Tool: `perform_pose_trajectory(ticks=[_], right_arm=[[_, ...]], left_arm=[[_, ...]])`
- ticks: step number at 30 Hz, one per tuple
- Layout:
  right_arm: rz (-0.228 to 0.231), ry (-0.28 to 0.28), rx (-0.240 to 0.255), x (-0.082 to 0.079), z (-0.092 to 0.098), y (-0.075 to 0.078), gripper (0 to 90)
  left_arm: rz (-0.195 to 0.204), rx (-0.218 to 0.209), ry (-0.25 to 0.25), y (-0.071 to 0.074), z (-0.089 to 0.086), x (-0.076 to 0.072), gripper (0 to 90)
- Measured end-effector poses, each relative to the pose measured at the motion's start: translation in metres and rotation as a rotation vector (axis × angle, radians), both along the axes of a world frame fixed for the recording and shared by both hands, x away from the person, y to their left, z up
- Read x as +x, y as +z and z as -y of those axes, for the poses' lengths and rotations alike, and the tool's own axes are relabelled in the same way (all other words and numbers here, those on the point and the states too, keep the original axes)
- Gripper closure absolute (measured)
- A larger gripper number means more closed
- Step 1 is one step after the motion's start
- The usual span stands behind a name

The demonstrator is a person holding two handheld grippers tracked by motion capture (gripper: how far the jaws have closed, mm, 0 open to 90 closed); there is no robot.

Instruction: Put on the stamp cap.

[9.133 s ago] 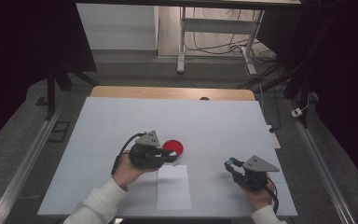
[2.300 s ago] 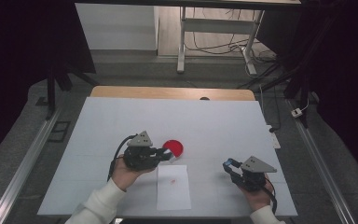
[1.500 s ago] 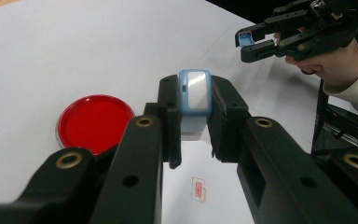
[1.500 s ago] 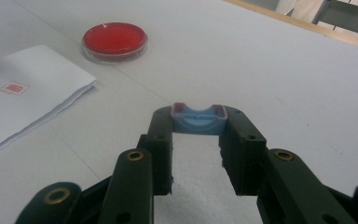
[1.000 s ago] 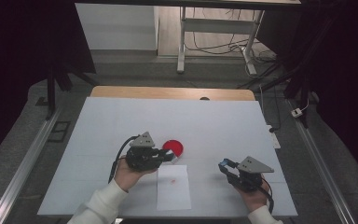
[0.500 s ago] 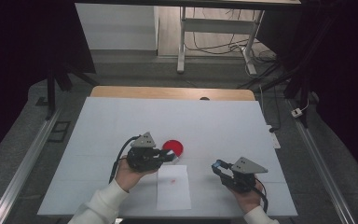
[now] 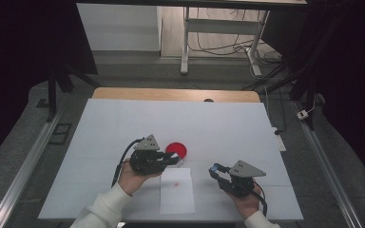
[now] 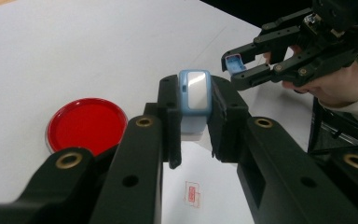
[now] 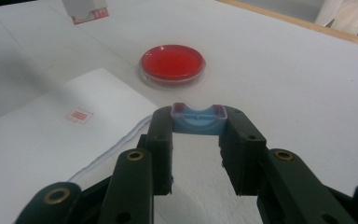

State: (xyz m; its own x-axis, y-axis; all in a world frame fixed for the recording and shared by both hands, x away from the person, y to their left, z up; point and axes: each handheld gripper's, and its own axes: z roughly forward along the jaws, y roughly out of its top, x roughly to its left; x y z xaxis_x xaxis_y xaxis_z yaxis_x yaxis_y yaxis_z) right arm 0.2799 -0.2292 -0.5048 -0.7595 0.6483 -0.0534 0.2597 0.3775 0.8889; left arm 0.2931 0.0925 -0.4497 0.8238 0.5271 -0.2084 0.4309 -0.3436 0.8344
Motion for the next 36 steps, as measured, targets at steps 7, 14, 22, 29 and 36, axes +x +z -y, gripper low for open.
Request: perform_pose_trajectory(ticks=[7,14,22,29,36], right_arm=[[0.004,0.022,-0.001,-0.001,-0.011,-0.001,65.5],[0.008,0.025,-0.010,-0.002,-0.019,-0.002,65.4],[0.013,0.045,-0.014,-0.003,-0.029,-0.003,65.5],[0.020,0.063,-0.021,-0.003,-0.040,-0.005,65.5],[0.029,0.079,-0.023,-0.004,-0.050,-0.006,65.4]], left_arm=[[0.005,-0.004,-0.001,0.001,0.002,-0.001,75.1],[0.009,-0.007,-0.001,0.001,0.002,-0.001,75.1],[0.009,-0.008,-0.004,0.001,0.004,-0.001,75.1],[0.011,-0.009,-0.010,0.001,0.004,-0.002,75.0],[0.008,-0.010,-0.018,-0.001,0.007,-0.001,75.0]])
